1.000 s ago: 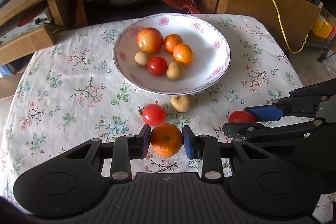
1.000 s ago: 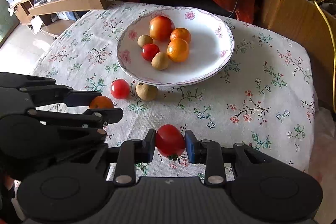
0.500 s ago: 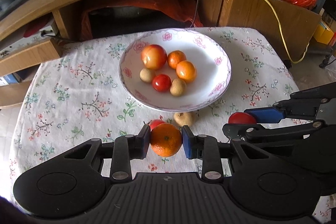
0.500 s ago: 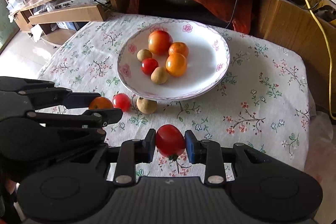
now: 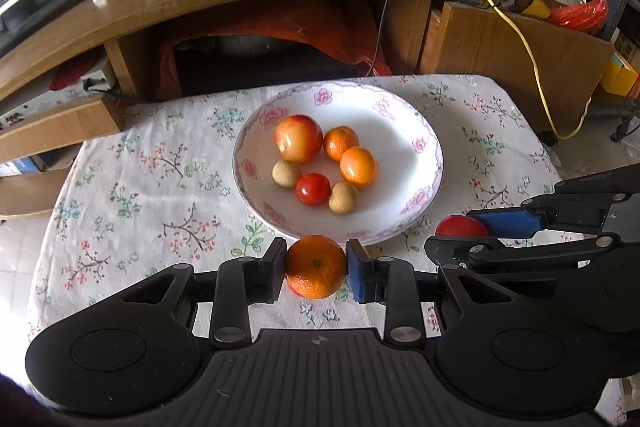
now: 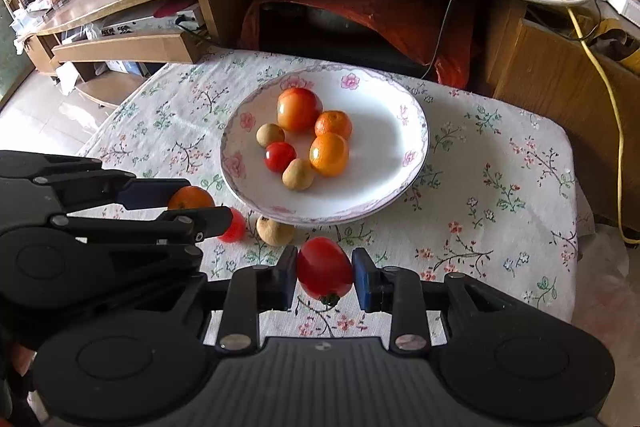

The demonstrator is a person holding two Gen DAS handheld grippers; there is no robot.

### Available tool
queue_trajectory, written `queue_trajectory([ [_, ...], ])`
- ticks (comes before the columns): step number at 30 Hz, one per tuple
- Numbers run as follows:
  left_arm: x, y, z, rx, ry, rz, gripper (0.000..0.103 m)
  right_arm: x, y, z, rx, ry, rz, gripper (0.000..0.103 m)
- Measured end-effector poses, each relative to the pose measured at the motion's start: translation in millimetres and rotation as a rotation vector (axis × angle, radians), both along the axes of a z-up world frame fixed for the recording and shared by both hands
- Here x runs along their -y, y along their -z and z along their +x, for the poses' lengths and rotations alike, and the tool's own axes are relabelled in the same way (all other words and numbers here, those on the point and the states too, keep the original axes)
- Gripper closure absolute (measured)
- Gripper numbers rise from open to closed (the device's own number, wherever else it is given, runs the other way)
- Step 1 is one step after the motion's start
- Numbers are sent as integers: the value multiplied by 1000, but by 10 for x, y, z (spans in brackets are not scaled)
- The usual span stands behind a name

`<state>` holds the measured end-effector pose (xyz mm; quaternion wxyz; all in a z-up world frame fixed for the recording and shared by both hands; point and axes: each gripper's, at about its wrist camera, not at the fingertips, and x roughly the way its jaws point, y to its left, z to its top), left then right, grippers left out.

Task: Organize fruits
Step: 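Carry the orange over the bowl with left gripper while right carries the tomato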

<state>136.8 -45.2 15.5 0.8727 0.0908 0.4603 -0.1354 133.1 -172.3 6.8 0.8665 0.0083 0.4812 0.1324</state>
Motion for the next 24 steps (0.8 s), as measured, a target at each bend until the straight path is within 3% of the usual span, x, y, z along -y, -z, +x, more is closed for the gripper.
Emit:
queue_trajectory([
  [24, 78, -74, 294, 40, -14, 16, 65, 68, -87, 296, 39, 43, 14, 72],
])
